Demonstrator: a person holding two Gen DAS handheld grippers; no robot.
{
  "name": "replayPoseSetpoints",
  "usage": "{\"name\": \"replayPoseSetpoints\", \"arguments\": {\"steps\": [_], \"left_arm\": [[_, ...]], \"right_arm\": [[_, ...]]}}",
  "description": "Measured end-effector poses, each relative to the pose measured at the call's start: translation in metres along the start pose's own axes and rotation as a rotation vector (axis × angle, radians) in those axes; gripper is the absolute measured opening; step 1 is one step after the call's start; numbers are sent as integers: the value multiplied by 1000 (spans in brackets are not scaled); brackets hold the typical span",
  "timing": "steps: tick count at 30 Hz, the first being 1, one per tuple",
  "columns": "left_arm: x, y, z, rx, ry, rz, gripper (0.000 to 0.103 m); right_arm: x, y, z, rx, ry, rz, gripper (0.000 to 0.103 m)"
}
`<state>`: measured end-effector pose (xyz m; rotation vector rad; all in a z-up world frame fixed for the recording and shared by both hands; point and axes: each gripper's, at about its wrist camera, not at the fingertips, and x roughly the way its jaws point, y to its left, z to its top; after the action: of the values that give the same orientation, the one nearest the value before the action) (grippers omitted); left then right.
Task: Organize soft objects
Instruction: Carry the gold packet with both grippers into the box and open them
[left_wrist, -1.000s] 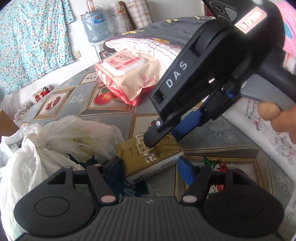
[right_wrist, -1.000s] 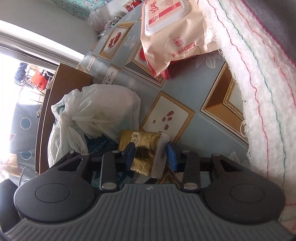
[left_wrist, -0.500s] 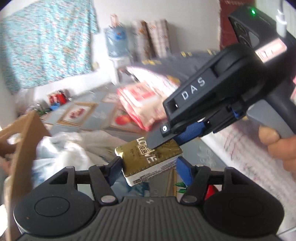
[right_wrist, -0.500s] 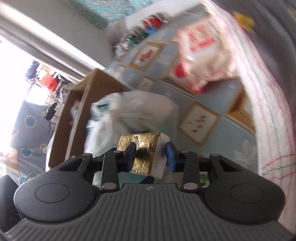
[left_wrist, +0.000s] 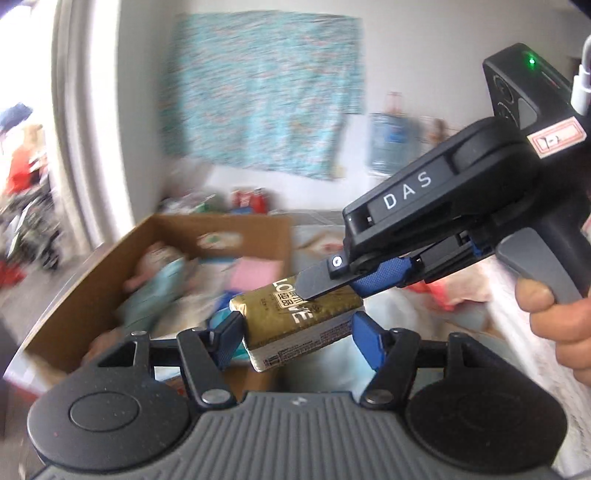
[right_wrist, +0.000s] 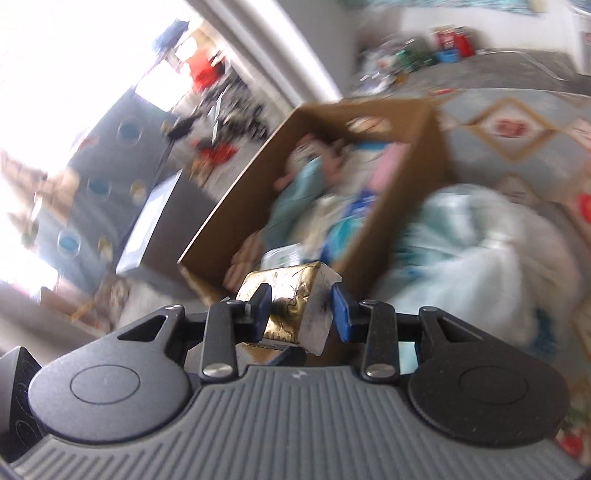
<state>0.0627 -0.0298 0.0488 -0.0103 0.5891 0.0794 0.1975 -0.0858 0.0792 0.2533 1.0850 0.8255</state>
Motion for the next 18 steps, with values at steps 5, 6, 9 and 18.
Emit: {"name": "replayPoseSetpoints", "arguments": {"steps": [5,6,9,18], "left_arm": [[-6,51,-7,-131,65,32,66],[-7,60,-10,-151,76,26,64],[-6,77,-14,-187,104,-1,64],[12,96,-27,-192,155,-73,67]], "right_arm": [[55,34,18,-74,128,-27,35],[63,37,22,-77,149,-34,35],[78,41,25,-86,209,-58,35],[114,32,31,-84,294,-127,35]]}}
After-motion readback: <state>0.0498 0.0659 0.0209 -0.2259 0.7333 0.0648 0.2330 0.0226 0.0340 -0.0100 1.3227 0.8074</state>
